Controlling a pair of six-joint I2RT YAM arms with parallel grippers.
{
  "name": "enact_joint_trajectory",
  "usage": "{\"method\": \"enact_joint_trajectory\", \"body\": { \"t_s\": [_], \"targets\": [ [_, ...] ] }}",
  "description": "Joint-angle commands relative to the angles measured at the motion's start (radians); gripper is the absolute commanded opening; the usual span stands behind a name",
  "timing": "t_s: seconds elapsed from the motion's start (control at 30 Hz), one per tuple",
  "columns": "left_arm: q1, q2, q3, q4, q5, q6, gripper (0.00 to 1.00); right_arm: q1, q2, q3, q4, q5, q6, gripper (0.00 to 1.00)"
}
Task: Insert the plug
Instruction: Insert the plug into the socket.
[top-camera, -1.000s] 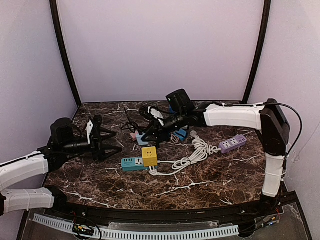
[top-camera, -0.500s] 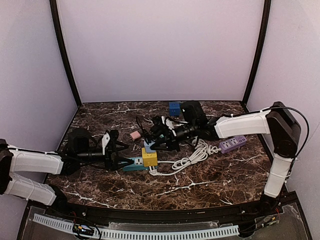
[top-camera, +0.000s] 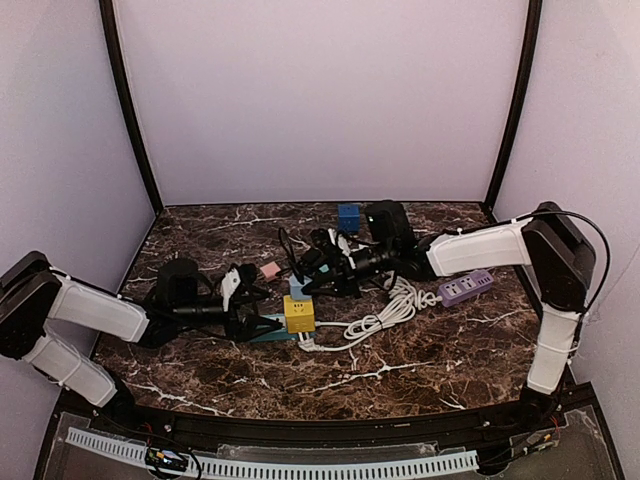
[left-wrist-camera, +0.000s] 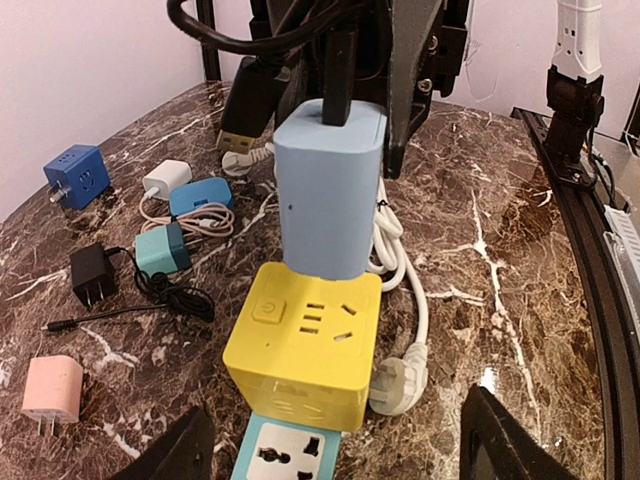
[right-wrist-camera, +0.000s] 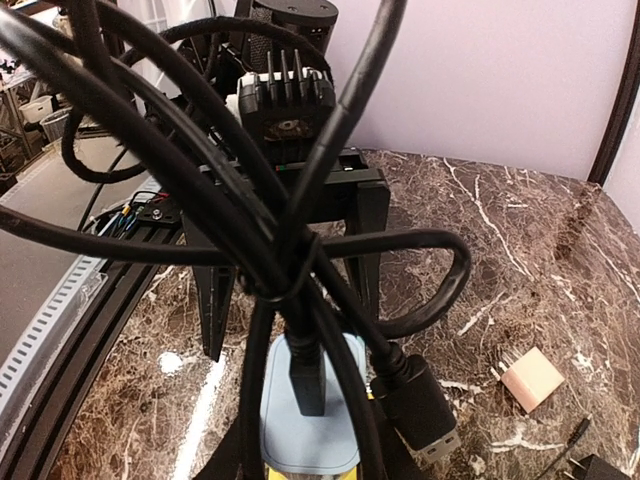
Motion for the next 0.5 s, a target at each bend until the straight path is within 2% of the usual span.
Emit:
{"method": "enact_joint_trajectory", "body": {
  "t_s": [0.0,0.23,0.47],
  "targets": [
    [-0.003,0.04,0.03,0.045,-0.012,0.021,0.75,0.004,0.04,0.045,-0.013,-0.023,-0.04,0.0],
    [-0.003,0.129,0.074,0.068,0.017,0.045,0.76,0.002,0.066,0.058,-0.028,-0.018,-0.066,0.0],
    [-0.003,0.188,0.094,0.085,0.017,0.073,0.73,-0.001,0.085,0.052,-0.037,-0.005,-0.086,0.0]
  ]
}}
